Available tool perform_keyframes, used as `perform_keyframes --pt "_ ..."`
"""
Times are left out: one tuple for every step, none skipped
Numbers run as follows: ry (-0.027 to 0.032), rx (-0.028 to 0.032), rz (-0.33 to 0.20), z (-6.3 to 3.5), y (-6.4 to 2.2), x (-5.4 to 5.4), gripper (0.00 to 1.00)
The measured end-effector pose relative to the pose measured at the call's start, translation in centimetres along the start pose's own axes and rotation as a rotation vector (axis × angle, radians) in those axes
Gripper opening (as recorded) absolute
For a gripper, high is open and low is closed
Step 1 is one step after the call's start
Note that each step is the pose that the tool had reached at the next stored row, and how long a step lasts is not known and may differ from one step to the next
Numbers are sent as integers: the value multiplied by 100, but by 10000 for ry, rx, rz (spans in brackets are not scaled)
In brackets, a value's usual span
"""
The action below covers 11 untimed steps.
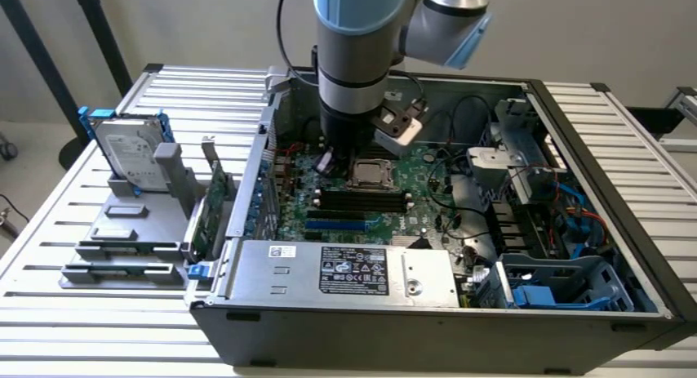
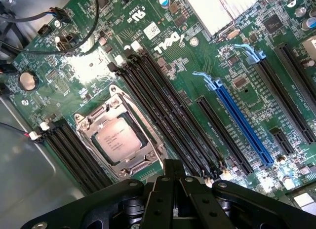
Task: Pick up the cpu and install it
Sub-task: 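Install the first cpu locking lever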
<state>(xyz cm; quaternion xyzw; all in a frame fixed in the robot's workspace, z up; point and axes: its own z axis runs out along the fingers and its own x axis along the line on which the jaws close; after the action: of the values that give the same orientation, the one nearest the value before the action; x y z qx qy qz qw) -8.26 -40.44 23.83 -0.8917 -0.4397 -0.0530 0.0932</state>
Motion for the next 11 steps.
perform_keyframes --pt "1 1 1 9 -7 -7 11" --pt "4 3 0 18 -12 -12 11" --pt "8 6 1 29 -16 -18 11" --pt "14 10 1 40 -19 -23 11" --pt "20 15 0 52 -22 -28 11" --pt "28 22 0 64 -25 -33 11" --pt "38 29 -4 77 -28 -37 11" --pt "47 37 -12 89 -32 -41 11" --pt "57 49 -26 99 -37 -46 11" --pt "68 62 -47 110 -43 -52 11" --pt "78 74 -69 122 -49 -58 11"
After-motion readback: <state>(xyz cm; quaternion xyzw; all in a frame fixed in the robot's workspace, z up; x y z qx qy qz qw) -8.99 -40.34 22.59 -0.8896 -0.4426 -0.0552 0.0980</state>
